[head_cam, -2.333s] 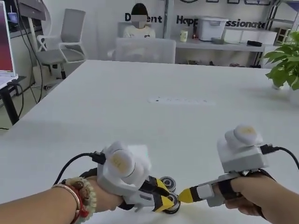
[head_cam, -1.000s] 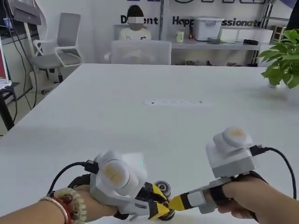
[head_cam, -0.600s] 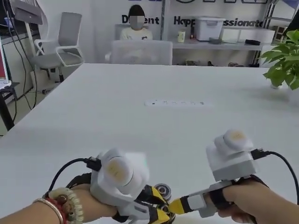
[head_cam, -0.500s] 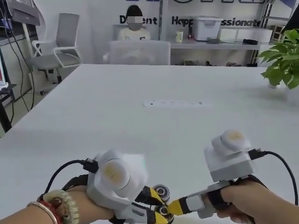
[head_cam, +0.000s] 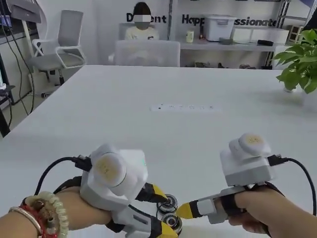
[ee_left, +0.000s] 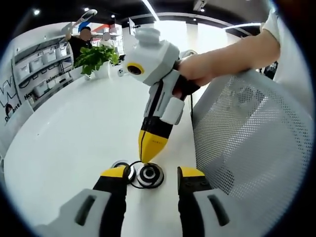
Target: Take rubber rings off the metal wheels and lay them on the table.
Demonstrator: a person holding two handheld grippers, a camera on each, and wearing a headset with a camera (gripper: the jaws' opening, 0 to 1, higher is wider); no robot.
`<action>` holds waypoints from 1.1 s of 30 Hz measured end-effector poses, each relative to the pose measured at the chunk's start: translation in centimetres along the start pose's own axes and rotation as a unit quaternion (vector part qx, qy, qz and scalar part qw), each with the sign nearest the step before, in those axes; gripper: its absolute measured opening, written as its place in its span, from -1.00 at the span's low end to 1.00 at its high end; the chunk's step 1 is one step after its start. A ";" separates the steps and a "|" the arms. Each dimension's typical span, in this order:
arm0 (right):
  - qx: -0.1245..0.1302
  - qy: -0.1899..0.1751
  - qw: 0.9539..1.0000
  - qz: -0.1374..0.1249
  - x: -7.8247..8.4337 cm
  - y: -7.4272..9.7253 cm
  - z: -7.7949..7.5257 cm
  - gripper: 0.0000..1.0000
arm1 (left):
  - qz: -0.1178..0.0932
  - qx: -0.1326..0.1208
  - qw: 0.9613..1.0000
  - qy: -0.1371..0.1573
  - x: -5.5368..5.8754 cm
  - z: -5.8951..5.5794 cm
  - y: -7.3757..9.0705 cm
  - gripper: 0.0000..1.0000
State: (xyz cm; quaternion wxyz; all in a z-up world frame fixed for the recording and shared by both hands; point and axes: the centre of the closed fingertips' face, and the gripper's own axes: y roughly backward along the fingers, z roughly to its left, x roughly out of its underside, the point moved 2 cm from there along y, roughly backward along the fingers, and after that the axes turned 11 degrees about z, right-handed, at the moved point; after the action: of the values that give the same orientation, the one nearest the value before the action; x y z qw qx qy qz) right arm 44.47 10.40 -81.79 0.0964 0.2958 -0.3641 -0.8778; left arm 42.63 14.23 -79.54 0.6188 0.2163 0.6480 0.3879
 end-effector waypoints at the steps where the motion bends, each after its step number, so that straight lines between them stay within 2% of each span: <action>1: -0.002 -0.001 1.000 -0.004 -0.1 0.1 0.1 -1.00 | 0.001 0.000 1.000 0.000 -0.1 0.0 0.4 -0.23; 3: -0.005 -0.002 1.000 -0.009 -0.4 0.2 0.2 -1.00 | -0.003 -0.005 1.000 0.005 -0.5 0.1 1.4 -0.19; 6: -0.006 -0.002 1.000 -0.013 -0.5 0.2 0.2 -1.00 | -0.031 -0.012 0.999 0.015 -1.4 0.1 2.8 -0.14; 8: -0.005 -0.003 1.000 -0.014 -0.6 0.3 0.1 -1.00 | -0.033 -0.005 0.999 0.033 -1.4 -0.1 3.5 -0.08; 9: -0.006 -0.004 1.000 -0.014 -0.6 0.3 0.1 -1.00 | -0.034 -0.007 0.999 0.034 -1.4 -0.1 3.8 -0.05; 13: -0.006 -0.003 1.000 -0.016 -0.6 0.3 0.1 -1.00 | -0.031 -0.022 0.999 0.020 -0.7 -0.5 5.2 0.00; 17: -0.009 -0.003 1.000 -0.021 -0.9 0.4 0.2 -1.00 | -0.037 -0.035 0.998 0.037 -0.2 -0.3 6.4 0.29; 18: -0.009 -0.003 1.000 -0.022 -0.9 0.5 0.2 -1.00 | -0.043 -0.043 0.997 0.041 -0.2 -0.2 6.9 0.32; 20: -0.010 -0.003 1.000 -0.024 -1.0 0.5 0.3 -1.00 | -0.050 -0.045 0.997 0.044 0.0 -0.4 7.5 0.32; 23: -0.011 -0.003 1.000 -0.029 -1.2 0.6 0.3 -1.00 | -0.051 -0.049 0.996 0.051 0.6 -0.8 8.0 0.34; 28: -0.015 -0.001 0.999 -0.035 -1.5 0.8 0.6 -1.00 | -0.043 -0.067 0.995 0.065 1.7 -1.1 8.6 0.56; 33: -0.019 0.003 0.999 -0.041 -1.8 1.0 0.9 -1.00 | -0.045 -0.075 0.993 0.073 2.3 -1.7 9.2 0.58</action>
State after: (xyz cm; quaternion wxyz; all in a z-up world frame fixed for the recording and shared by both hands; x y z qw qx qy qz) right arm 45.30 10.89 -79.72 0.0666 0.3113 -0.3347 -0.8870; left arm 38.87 21.16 -74.08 0.6016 0.1107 0.6692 0.4218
